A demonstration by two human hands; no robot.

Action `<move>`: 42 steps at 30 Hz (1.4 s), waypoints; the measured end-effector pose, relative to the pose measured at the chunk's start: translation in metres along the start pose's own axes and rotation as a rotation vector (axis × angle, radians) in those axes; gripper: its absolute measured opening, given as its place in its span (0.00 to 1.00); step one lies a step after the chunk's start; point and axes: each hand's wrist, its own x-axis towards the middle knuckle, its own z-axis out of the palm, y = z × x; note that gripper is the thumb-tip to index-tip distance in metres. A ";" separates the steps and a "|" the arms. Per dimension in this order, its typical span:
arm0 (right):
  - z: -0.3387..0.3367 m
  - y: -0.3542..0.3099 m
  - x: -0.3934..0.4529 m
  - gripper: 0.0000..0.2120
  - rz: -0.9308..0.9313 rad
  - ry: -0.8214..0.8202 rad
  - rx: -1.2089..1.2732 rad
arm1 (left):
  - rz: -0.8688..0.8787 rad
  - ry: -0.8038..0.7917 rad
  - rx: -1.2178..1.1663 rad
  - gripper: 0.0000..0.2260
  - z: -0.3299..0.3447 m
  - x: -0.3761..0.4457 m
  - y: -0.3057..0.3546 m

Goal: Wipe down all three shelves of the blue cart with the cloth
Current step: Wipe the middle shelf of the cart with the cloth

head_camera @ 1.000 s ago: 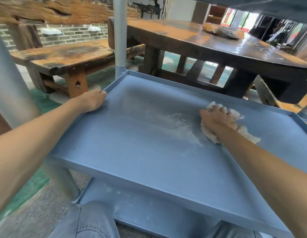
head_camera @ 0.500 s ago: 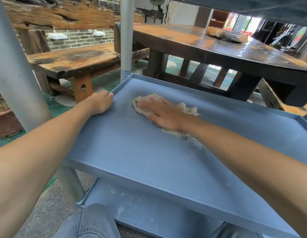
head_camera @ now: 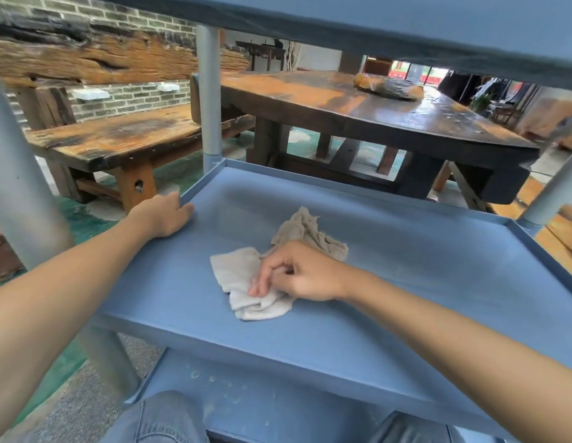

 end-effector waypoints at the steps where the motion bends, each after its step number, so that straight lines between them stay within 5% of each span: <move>1: -0.003 0.003 -0.013 0.13 0.004 -0.019 0.013 | 0.003 -0.002 0.027 0.22 -0.001 -0.002 0.002; 4: -0.016 0.013 -0.050 0.16 0.071 -0.083 0.015 | 0.071 0.110 0.219 0.28 -0.001 -0.013 0.007; 7: -0.030 0.015 -0.077 0.16 0.168 -0.170 -0.040 | 0.297 0.196 0.532 0.21 -0.003 -0.035 0.017; 11: -0.018 0.012 -0.068 0.11 0.090 0.238 -0.321 | 0.584 0.050 0.211 0.12 -0.005 -0.074 0.082; 14: 0.004 0.014 -0.049 0.21 0.180 0.212 -0.642 | 0.586 -0.056 0.128 0.10 0.000 -0.088 0.145; 19: 0.002 0.034 -0.056 0.27 0.305 0.074 -0.697 | 0.478 -0.049 0.227 0.06 0.017 -0.088 0.186; 22: -0.011 0.049 -0.071 0.28 0.385 0.101 -0.730 | 0.310 0.094 0.223 0.28 0.036 -0.089 0.181; 25: -0.036 0.073 -0.098 0.29 0.509 0.146 -0.735 | 0.300 0.216 0.316 0.36 0.049 -0.092 0.173; 36: -0.144 0.160 -0.272 0.27 1.183 0.317 -0.697 | 0.425 0.094 0.548 0.21 0.036 -0.082 0.191; 42: -0.156 0.145 -0.307 0.35 1.290 0.201 -0.821 | 0.428 0.008 0.653 0.20 0.027 -0.083 0.202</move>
